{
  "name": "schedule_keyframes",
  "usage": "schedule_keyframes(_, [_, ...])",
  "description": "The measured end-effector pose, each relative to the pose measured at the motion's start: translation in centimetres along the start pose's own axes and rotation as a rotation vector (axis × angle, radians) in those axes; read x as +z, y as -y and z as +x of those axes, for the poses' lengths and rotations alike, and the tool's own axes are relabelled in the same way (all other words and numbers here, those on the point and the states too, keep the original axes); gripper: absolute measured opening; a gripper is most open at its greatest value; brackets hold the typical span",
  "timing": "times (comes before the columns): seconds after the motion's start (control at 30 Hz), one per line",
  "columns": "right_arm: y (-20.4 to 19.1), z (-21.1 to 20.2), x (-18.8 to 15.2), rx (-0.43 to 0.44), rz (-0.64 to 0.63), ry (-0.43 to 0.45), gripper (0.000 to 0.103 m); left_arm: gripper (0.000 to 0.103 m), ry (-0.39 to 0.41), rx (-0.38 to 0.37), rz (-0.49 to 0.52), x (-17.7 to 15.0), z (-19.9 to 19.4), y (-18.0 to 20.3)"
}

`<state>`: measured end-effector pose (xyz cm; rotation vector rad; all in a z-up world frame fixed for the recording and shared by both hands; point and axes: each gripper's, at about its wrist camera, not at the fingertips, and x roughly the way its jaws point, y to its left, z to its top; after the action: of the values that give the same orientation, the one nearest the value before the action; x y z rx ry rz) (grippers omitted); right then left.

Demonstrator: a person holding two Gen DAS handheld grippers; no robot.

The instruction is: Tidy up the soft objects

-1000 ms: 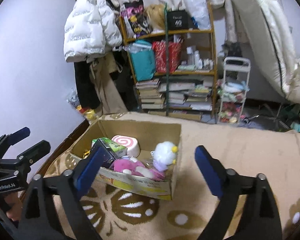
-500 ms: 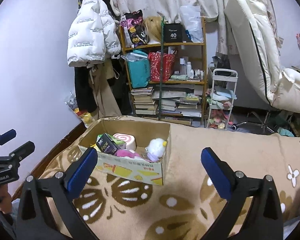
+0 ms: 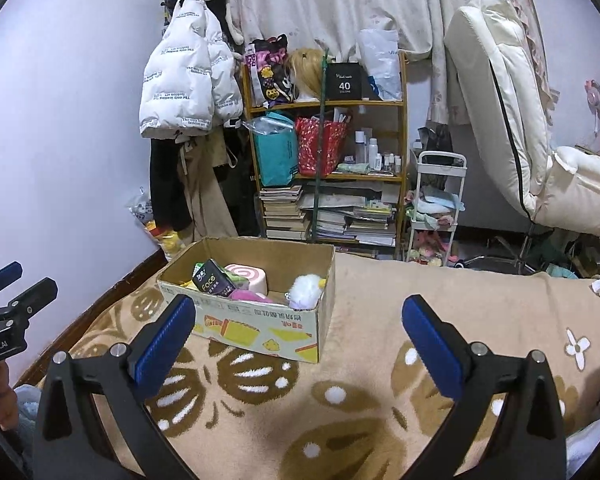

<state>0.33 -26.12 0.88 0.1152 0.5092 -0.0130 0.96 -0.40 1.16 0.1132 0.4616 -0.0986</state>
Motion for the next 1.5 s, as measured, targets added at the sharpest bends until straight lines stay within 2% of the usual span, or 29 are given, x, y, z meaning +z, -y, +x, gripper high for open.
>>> schedule_keyframes(0.43, [0.4,0.5,-0.8,-0.028,0.002,-0.001,0.103,0.1,0.014,-0.008,0.075,-0.5,0.9,1.8])
schedule_keyframes(0.73, [0.5,0.2,-0.6,-0.077,-0.024,0.03,0.103,0.1,0.005,-0.009,0.056,-0.9,1.0,2.0])
schedule_keyframes(1.5, [0.9,0.1,-0.6,-0.093,-0.014,0.034,0.103,0.1,0.016,-0.005,0.039,-1.0,1.2,1.4])
